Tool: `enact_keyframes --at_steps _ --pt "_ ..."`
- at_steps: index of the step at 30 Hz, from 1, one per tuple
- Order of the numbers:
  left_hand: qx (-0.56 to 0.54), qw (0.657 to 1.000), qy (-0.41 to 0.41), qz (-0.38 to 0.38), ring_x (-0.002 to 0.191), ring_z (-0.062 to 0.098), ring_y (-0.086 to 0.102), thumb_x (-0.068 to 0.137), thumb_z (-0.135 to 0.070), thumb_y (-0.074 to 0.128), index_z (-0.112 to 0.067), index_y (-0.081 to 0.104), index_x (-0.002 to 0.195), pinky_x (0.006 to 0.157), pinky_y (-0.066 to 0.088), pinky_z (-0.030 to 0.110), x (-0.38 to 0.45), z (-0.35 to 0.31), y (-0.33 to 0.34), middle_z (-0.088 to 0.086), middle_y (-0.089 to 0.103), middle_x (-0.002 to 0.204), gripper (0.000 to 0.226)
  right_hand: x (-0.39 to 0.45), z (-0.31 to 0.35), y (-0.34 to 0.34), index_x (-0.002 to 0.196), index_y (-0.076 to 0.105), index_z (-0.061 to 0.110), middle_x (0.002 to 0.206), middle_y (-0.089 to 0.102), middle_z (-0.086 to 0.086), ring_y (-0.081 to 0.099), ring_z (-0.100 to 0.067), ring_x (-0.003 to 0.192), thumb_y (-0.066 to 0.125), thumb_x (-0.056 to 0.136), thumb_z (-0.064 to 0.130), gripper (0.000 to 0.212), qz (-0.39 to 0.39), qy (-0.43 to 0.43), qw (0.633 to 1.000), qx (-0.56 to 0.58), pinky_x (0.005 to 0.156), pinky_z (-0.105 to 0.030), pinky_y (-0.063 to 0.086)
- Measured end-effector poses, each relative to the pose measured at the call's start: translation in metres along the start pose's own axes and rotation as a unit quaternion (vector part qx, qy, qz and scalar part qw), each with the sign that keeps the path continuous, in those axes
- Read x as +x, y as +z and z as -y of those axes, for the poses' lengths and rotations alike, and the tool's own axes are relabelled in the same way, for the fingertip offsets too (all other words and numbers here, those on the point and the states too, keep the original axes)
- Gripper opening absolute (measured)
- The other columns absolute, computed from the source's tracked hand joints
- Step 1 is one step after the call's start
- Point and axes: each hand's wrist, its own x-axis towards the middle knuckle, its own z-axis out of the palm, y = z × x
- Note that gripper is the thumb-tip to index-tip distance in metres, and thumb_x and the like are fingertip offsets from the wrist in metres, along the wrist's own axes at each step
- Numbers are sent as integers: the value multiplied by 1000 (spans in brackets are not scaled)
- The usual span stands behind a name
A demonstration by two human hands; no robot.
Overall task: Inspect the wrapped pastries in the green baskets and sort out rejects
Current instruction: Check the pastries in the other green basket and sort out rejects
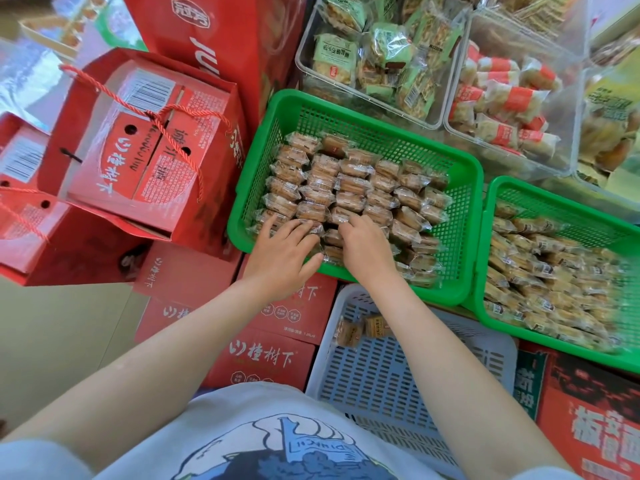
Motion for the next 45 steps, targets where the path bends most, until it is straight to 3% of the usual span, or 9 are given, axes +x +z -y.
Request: enact_keyframes --at_steps 8,16,22,27,31,34,37,39,45 --pt "-14 1000 -11 15 151 15 22 104 -53 24 -29 50 142 123 5 52 0 -1 -3 -3 32 162 52 -14 -13 1 93 43 15 97 45 -6 43 -27 79 43 98 -3 18 20 120 981 153 59 -35 31" --pt "-8 999 -19 36 152 14 18 104 -55 22 -30 46 146 122 3 51 2 -2 -3 -7 30 163 55 -28 5 8 97 62 5 91 57 -16 54 -35 83 59 82 -12 23 -55 114 991 37 50 -31 29" --pt "-3 999 -23 49 152 15 17 103 -55 20 -30 44 148 123 3 52 3 -3 -4 -6 27 164 56 -34 11 5 110 59 6 103 55 -16 51 -33 92 47 85 -16 35 -34 110 991 69 60 -36 32" --pt "-8 998 -23 49 152 14 18 104 -54 21 -30 45 147 123 4 52 3 -3 -5 -6 28 164 55 -35 3 -9 97 49 11 85 51 0 43 -16 71 42 101 0 14 -44 149 966 206 60 -32 32" --pt "-7 999 -19 48 152 14 16 104 -55 21 -31 45 147 123 4 51 3 -2 -6 -6 26 164 55 -40 -6 -20 100 51 17 91 60 -4 58 -22 81 46 104 13 8 -68 237 904 350 69 -35 44" --pt "-13 998 -19 54 153 14 15 104 -56 21 -31 44 148 123 4 51 2 -2 -8 -6 25 165 55 -46 -10 -26 96 53 24 109 64 -6 63 -24 102 48 103 14 13 -93 332 782 519 87 -48 55" --pt "-53 995 -32 76 154 13 12 104 -55 29 -33 44 147 124 2 49 3 -3 -16 -6 22 165 51 -57 -10 -38 101 50 16 114 63 -14 67 -32 96 45 105 10 9 -93 351 658 660 71 -37 55" --pt "-163 984 -56 50 153 13 15 103 -44 45 -32 50 143 124 3 47 0 -6 -30 -6 27 164 42 -67 -6 -50 103 47 12 108 68 -11 70 -27 83 43 105 8 6 -84 330 619 708 66 -33 49" --pt "-613 779 -121 -51 108 7 67 97 -32 64 -28 73 113 94 51 30 -36 -40 -93 -11 74 110 18 -95 14 -75 99 51 13 96 69 -9 67 -20 73 42 105 8 13 -69 283 608 739 66 -32 48"
